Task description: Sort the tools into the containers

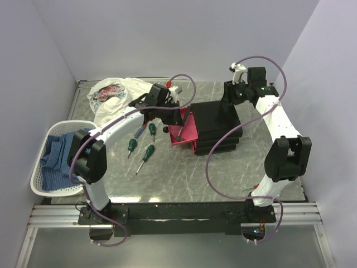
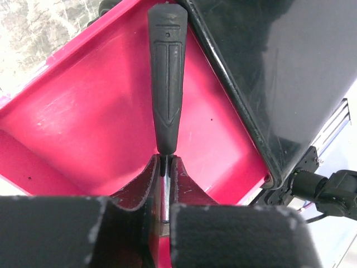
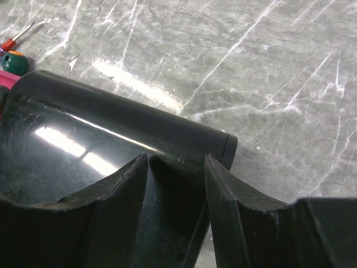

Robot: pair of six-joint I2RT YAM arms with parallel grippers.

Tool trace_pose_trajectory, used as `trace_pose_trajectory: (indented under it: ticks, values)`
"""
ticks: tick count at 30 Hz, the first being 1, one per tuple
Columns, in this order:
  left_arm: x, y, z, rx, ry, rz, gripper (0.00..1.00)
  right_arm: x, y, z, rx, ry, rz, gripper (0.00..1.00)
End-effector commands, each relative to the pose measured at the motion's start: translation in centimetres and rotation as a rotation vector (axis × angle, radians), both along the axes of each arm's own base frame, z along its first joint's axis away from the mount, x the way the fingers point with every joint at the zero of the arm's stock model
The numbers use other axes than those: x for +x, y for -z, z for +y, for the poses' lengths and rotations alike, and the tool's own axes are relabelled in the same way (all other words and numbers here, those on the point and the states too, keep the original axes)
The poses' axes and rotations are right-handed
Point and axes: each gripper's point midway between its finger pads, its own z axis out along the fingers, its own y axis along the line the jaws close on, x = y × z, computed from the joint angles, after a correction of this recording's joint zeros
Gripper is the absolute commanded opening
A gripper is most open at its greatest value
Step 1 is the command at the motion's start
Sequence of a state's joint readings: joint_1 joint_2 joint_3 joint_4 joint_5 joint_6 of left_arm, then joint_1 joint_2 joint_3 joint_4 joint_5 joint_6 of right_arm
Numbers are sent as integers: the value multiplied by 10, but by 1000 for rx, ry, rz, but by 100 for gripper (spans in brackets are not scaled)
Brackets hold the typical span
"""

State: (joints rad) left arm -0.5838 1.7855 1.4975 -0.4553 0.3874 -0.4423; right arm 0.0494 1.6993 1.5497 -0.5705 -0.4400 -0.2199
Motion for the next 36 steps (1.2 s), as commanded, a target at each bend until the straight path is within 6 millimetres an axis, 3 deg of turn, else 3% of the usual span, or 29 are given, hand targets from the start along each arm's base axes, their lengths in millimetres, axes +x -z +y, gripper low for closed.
trace_pose_trajectory:
  ticks: [1,2,3,4,7,9,13,18,20,21,23,24,25,26,28,30,32,36]
  values:
    - [-1,2,-3,-6,-26,33,13,-8,21,-9,3,32,110,53]
    - [-2,3,-3,-6,-24,37,16,-7,22,-9,4,33,110,53]
    - [-2,5,-4,-3,-20,44,31,-7,22,-8,5,32,112,53]
    - [-2,5,-4,-2,-23,44,38,-7,22,-9,7,34,115,53]
    - [7,-7,-9,-22,-5,2,51,-6,21,-10,7,35,110,54]
    - [17,-25,-16,-51,3,-48,61,-6,22,-10,7,37,112,53]
    - [37,-63,-25,-96,16,-166,66,-6,22,-10,6,36,113,53]
    - [51,-131,-26,-192,10,-301,65,-7,26,-11,4,39,122,53]
    - [58,-150,-13,-171,-52,-361,60,-8,28,-11,3,39,128,53]
    - [61,-152,-6,-148,-72,-386,50,-7,27,-12,2,40,125,53]
    - [68,-143,21,-104,-125,-382,32,-6,27,-12,2,40,126,53]
    - [71,-137,33,-92,-154,-365,11,-6,27,-11,1,40,125,53]
    - [71,-114,46,-65,-172,-317,1,-5,28,-12,0,40,125,54]
    - [78,-111,70,-61,-212,-308,1,-5,27,-12,1,41,125,53]
    - [74,-83,90,-14,-208,-260,1,-4,27,-12,-4,43,124,53]
    - [73,-68,112,35,-208,-262,1,-6,29,-13,-8,41,128,53]
    - [68,-39,122,81,-183,-217,1,-6,31,-13,-13,41,131,53]
    - [58,-2,122,130,-102,-138,1,-8,33,-14,-20,40,133,53]
